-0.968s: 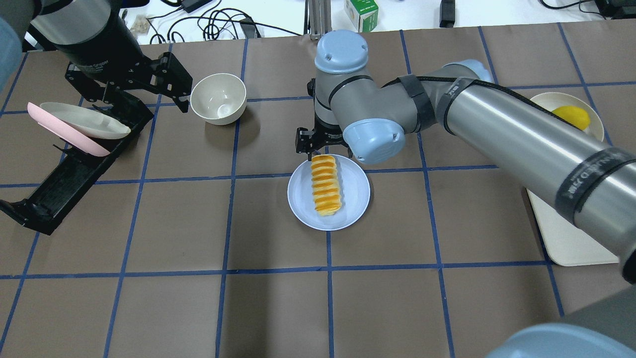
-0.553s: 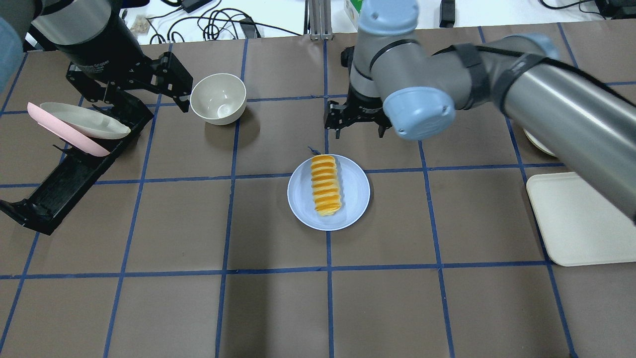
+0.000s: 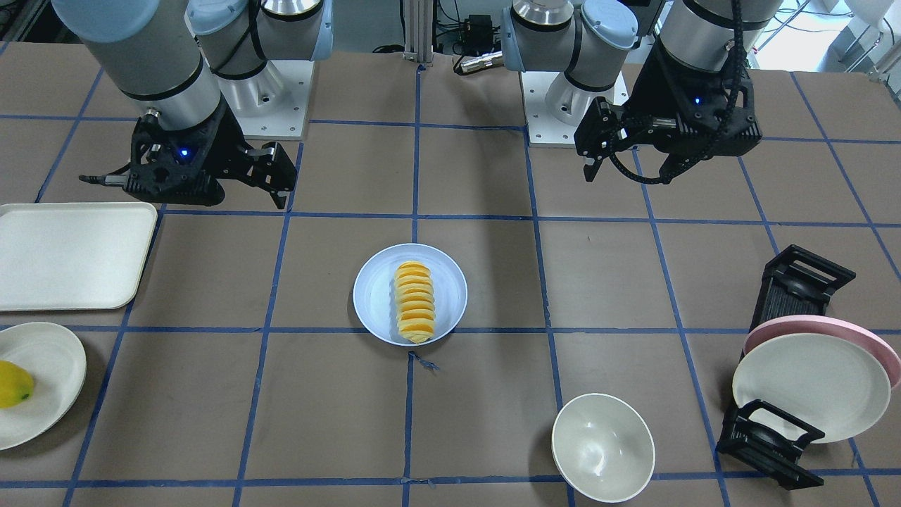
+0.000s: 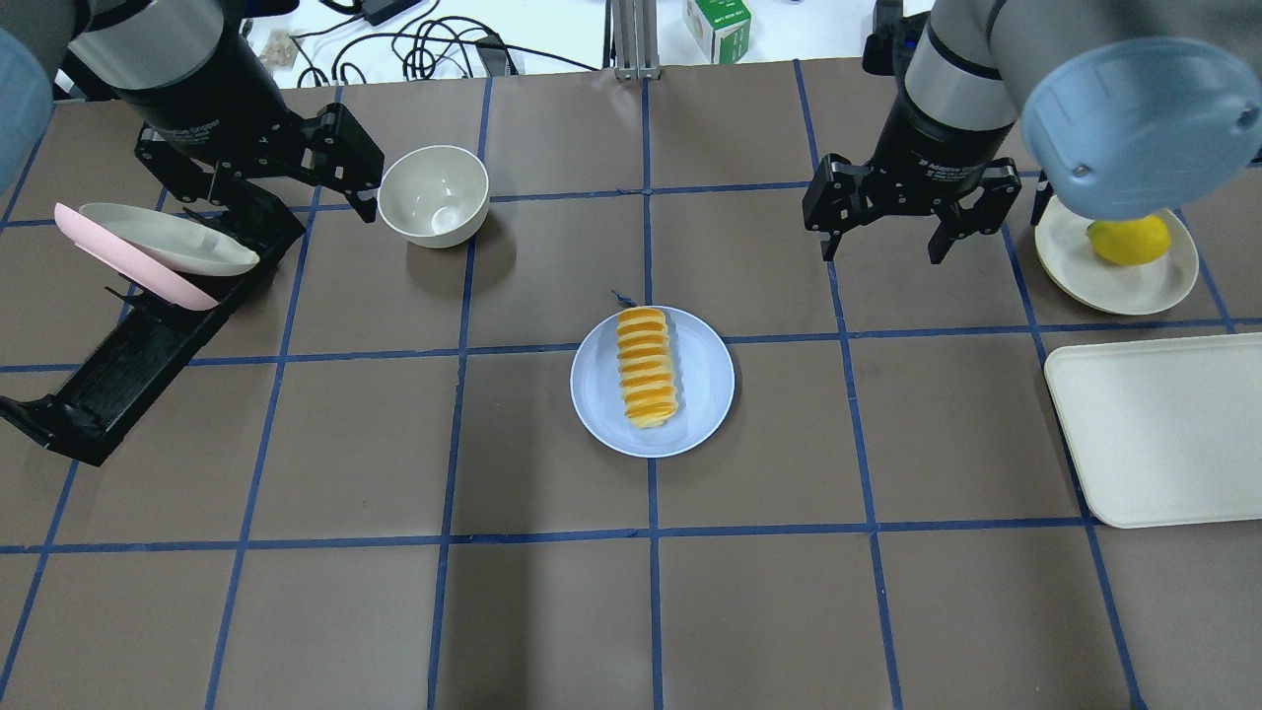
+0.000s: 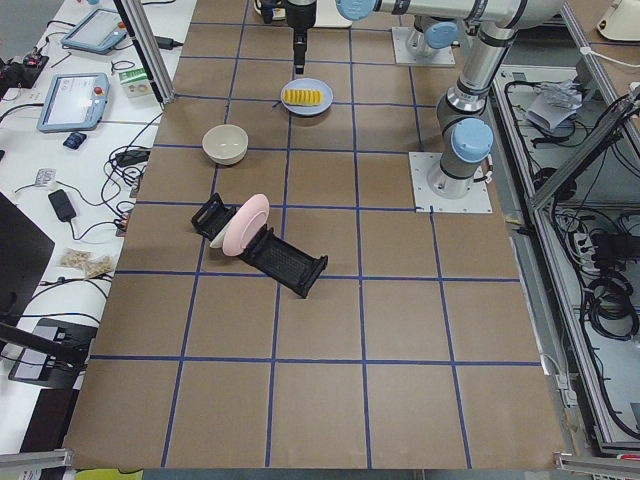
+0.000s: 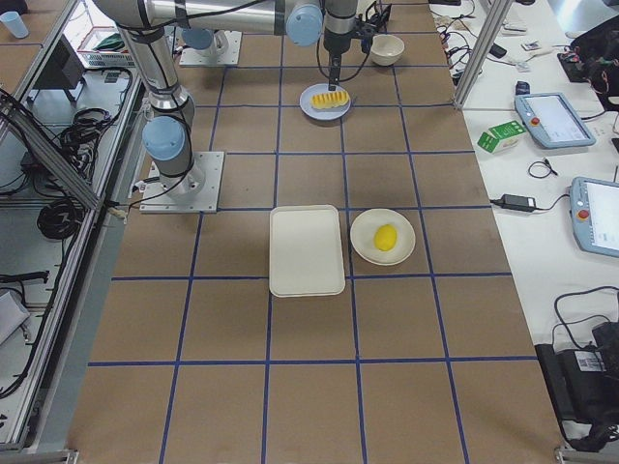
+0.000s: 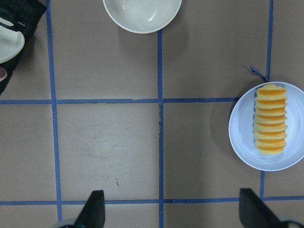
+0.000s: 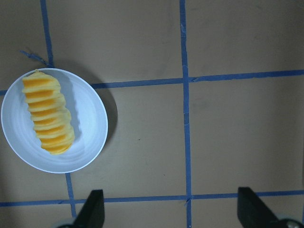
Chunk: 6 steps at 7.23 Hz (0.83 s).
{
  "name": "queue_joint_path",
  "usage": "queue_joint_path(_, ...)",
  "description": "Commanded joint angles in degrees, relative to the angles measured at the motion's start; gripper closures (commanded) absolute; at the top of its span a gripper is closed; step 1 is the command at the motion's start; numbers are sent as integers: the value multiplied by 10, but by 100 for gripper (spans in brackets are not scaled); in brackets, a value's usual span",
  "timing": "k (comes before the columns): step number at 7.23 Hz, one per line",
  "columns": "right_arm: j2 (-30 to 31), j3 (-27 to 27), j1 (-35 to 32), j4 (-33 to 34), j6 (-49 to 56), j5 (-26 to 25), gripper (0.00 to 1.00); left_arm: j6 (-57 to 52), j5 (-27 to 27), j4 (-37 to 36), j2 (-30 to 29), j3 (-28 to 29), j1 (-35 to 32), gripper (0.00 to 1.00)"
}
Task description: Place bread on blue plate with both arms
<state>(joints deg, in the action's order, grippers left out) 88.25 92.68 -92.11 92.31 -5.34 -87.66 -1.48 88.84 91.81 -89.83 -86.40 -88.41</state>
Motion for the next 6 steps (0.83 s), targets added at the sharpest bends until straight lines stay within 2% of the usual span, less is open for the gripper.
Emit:
queue_joint_path(1,47,1,-1,-14,0,-1,0,-8,5,6,-5,0,-4,0)
queue_joint_path(2,48,1,3,-49,1,-5,0,-9,6,6,-9,2,-4,0)
queue_joint_path(6,56,1,3,-59,-3,-29,0,-29,19,1,-10,2,-5,0)
